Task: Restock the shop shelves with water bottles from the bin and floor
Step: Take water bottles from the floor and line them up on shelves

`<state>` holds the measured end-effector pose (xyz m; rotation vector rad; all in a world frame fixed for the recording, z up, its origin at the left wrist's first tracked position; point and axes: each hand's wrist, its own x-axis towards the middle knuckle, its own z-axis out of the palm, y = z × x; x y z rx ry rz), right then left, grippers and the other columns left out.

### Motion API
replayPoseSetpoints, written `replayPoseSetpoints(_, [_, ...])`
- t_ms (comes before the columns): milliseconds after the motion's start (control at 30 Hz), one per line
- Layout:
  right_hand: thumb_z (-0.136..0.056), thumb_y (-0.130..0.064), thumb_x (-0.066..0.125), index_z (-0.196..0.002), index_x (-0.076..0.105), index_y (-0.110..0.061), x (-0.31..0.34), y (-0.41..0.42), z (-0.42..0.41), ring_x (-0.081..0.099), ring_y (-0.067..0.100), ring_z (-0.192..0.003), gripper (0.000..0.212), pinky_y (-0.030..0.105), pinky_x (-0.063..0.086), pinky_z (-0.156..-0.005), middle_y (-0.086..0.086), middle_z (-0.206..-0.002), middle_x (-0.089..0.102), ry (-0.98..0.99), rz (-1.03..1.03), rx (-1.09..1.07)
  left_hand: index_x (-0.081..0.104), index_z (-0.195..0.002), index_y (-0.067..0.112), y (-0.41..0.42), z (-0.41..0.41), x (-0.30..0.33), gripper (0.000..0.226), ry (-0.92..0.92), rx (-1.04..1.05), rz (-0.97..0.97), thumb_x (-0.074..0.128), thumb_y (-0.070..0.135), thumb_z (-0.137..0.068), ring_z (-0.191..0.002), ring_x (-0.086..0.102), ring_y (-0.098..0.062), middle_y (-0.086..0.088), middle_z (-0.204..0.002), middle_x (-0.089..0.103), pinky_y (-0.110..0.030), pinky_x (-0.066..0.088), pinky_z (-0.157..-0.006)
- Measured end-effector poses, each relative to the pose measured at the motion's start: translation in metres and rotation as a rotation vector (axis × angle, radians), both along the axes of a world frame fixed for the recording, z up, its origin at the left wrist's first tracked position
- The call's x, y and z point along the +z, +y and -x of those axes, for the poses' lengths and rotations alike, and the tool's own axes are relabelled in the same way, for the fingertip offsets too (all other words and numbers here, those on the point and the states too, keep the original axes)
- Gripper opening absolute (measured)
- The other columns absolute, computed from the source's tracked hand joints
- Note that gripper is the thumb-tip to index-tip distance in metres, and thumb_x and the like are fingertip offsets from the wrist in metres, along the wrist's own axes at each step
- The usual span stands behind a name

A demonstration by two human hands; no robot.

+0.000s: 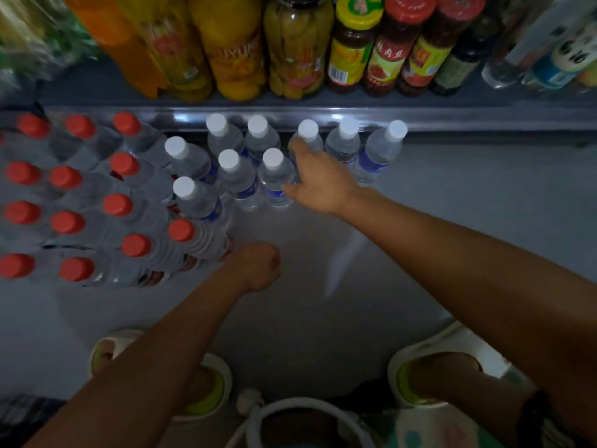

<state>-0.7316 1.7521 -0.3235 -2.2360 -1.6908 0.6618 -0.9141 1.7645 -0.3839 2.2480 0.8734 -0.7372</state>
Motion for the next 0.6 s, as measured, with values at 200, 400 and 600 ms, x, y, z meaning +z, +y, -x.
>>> replayPoseSetpoints(200, [-0.088, -0.043, 0.059, -0.142, 0.031, -0.018, 0.001, 0.03, 0.009, 0.055, 0.034, -0.105, 0.066, 0.035, 0.037, -0.065, 0.012, -0.119, 0.057, -0.13, -0.005, 0.097, 0.061, -0.116, 0.017, -0.006, 0.016, -0.014, 0.027, 0.058, -0.045, -0.002, 0.053, 0.028, -0.093, -0.114, 0.055, -0.026, -0.008, -0.125, 0.059, -0.031, 0.044, -0.093])
replayPoseSetpoints(400, [-0.094, -0.032, 0.054, -0.142, 0.031, -0.011, 0.004, 0.035, 0.013, 0.058, 0.036, -0.102, 0.057, 0.036, 0.036, -0.063, 0.017, -0.114, 0.061, -0.29, -0.007, 0.139, 0.062, -0.115, 0.016, -0.001, 0.018, -0.012, 0.026, 0.025, -0.032, -0.01, 0.053, 0.026, -0.093, -0.114, 0.055, -0.026, -0.008, -0.126, 0.059, -0.029, 0.042, -0.091])
replayPoseSetpoints(600, [-0.092, -0.025, 0.053, -0.121, 0.045, -0.005, 0.012, 0.007, 0.012, 0.059, 0.037, -0.094, 0.035, 0.035, 0.036, -0.061, 0.018, -0.105, 0.062, -0.268, 0.016, 0.16, 0.063, -0.113, 0.014, -0.004, 0.024, 0.004, 0.026, 0.039, -0.115, -0.012, 0.052, 0.025, -0.093, -0.111, 0.057, -0.025, -0.008, -0.122, 0.061, -0.033, 0.045, -0.094])
